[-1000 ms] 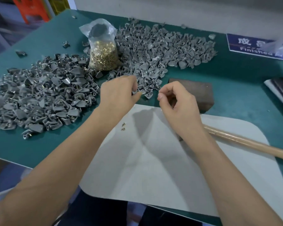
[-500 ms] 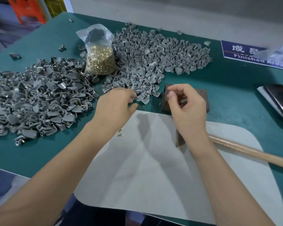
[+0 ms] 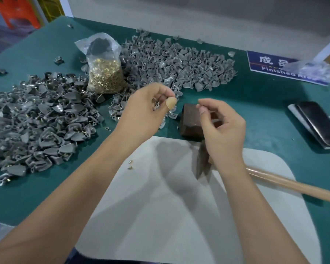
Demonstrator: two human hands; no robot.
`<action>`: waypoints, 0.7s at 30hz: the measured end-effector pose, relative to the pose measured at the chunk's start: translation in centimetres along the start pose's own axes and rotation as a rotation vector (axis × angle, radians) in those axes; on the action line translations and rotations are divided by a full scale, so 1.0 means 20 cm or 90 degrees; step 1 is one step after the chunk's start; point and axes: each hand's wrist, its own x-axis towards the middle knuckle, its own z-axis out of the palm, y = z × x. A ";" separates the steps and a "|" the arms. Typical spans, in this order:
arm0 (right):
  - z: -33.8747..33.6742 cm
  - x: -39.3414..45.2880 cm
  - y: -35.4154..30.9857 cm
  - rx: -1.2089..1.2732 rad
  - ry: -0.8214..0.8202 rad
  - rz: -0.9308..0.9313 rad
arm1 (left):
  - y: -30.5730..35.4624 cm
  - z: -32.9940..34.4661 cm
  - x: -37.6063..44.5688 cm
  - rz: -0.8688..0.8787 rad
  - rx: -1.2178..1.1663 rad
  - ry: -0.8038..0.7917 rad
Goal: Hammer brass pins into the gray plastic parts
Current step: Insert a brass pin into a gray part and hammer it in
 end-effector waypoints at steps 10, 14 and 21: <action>-0.08 0.04 0.08 -0.039 0.054 0.030 | -0.05 0.34 0.11 0.055 -0.068 -0.118; -0.10 0.06 0.12 -0.128 0.028 0.002 | -0.09 0.34 0.09 0.104 -0.020 -0.093; -0.11 0.07 0.12 -0.129 0.024 0.012 | -0.11 0.34 0.03 0.065 -0.085 -0.051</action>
